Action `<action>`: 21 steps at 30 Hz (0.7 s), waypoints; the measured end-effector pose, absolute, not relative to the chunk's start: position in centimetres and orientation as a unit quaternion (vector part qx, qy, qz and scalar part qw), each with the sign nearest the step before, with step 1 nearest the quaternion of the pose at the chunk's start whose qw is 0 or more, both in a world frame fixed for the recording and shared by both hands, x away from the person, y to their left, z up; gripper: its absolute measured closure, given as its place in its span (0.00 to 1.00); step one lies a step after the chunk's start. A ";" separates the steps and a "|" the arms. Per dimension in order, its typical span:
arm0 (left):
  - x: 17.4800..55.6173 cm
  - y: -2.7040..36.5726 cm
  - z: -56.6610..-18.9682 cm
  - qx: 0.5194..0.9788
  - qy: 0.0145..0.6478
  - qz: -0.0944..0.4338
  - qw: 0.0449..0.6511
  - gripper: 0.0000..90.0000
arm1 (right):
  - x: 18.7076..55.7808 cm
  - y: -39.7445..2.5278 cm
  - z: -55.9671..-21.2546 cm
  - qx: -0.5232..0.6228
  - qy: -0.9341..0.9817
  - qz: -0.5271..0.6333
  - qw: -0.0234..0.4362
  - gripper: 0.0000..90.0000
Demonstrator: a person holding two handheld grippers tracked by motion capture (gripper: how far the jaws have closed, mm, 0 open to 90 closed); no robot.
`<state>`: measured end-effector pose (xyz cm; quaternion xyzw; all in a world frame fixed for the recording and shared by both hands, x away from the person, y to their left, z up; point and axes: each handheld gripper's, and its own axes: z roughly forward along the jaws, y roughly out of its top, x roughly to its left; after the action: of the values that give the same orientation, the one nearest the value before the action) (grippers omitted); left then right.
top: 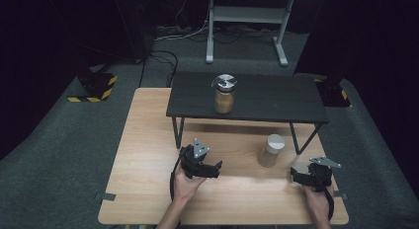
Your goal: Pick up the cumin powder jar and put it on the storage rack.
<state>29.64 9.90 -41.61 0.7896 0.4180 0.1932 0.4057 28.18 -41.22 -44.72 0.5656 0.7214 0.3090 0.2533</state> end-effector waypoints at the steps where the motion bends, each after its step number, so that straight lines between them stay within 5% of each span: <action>1: 29.8 9.8 -41.8 0.791 0.418 0.192 0.403 0.00 | 28.2 -41.2 -44.7 0.566 0.721 0.309 0.253 0.08; 21: 32.5 6.5 -45.0 0.817 0.424 0.184 0.344 0.00 | 28.2 -41.2 -44.7 0.565 0.722 0.309 0.253 0.08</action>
<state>32.49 6.49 -45.02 0.8175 0.4241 0.1837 0.3437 28.18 -41.23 -44.72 0.5654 0.7215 0.3091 0.2532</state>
